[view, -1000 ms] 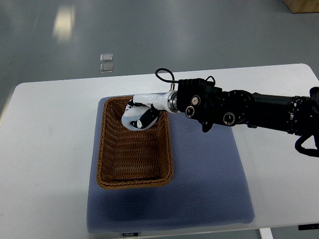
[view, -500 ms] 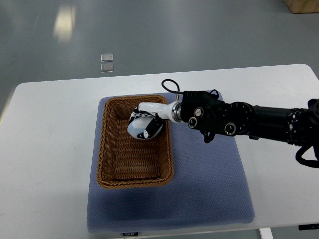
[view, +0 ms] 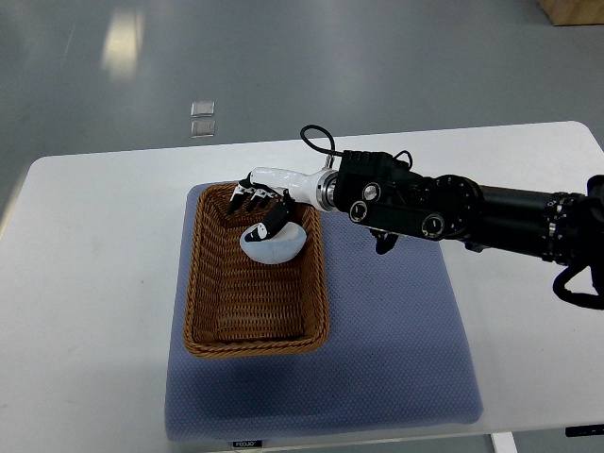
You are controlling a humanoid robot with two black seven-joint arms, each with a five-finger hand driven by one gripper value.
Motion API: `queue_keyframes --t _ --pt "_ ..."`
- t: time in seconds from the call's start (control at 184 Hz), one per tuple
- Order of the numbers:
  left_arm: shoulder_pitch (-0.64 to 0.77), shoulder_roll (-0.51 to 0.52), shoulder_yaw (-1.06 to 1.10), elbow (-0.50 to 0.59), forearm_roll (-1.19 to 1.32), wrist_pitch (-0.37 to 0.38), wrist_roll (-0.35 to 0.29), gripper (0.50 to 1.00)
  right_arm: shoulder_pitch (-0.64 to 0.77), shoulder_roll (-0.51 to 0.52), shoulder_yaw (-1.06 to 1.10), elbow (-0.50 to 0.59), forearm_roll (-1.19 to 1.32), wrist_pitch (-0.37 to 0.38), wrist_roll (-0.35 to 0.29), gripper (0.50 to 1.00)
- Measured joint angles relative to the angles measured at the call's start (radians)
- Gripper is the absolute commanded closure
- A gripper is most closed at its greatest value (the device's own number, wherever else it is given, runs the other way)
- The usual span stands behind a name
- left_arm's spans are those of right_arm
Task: Place blue toy in brown basket
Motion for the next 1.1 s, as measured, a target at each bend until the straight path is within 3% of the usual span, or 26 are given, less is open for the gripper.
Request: queue_keyframes --t 0.359,0.685,0.821,1.098 --pt "0.0 0.0 0.0 0.001 0.0 0.0 0.0 0.5 0.005 -0.002 0.202 0.0 0.004 0.0 0.005 0.646" --pt "0.0 0.0 0.0 -0.005 0.0 0.0 0.0 0.5 -0.357 -0.064 0.94 -0.001 0.081 0.011 0.108 0.636" --pt "0.0 0.0 0.0 -0.005 0.0 0.0 0.0 0.5 -0.471 -0.053 1.109 -0.012 0.299 0.072 0.118 0.634" --pt "0.0 0.0 0.002 -0.004 0.0 0.001 0.0 0.5 -0.543 -0.007 1.139 -0.12 0.485 0.208 0.204 0.597"
